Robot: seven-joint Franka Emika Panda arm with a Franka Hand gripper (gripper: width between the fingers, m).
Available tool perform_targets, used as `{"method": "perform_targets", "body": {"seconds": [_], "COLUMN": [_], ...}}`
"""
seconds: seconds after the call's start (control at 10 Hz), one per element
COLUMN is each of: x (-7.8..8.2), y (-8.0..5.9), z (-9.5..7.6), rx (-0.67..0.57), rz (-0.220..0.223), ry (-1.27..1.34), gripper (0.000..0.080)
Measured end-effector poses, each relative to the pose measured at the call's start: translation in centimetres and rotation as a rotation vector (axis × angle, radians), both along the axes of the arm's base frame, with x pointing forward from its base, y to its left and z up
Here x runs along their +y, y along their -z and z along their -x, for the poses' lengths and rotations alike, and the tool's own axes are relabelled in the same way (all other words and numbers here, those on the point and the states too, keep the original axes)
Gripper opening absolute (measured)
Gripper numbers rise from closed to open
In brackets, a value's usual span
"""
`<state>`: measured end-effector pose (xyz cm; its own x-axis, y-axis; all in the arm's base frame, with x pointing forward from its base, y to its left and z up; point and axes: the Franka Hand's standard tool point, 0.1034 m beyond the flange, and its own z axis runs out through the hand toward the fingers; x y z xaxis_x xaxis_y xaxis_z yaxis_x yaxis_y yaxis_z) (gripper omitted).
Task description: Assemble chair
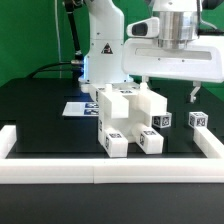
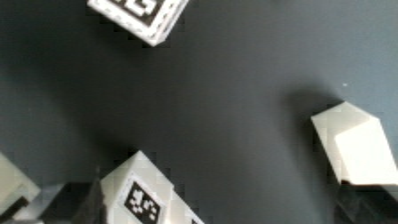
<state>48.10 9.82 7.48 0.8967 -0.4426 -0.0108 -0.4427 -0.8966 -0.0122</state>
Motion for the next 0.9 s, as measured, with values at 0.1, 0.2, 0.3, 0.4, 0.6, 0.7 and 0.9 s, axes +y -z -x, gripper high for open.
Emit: {"method": "perform_targets", "body": {"seconds": [0.1,0.2,0.3,0.4,0.6,0.7,0.9], "x": [-0.5,-0.8,-1.2,-1.5,-1.9,-1.6,0.2], "y": [-0.1,-0.1,0.0,0.1,0.2,0.1,-0.5], "z": [-0.4,-0.6,-0.7,-0.7,-0.9,-0.9,-0.4], "rx": [-0.005,-0.007,-0.007,-0.006,-0.007,-0.007,-0.013], "rz": [0.002,0.004,0.007,0.009,0.013,0.011,0.002], "ry": [-0.004,-0.010,-0.014,-0.015,-0.020,-0.014,-0.005], "gripper": [0.0649,0.0649,0.0649,0.0649,0.0649,0.0649,0.0649]}}
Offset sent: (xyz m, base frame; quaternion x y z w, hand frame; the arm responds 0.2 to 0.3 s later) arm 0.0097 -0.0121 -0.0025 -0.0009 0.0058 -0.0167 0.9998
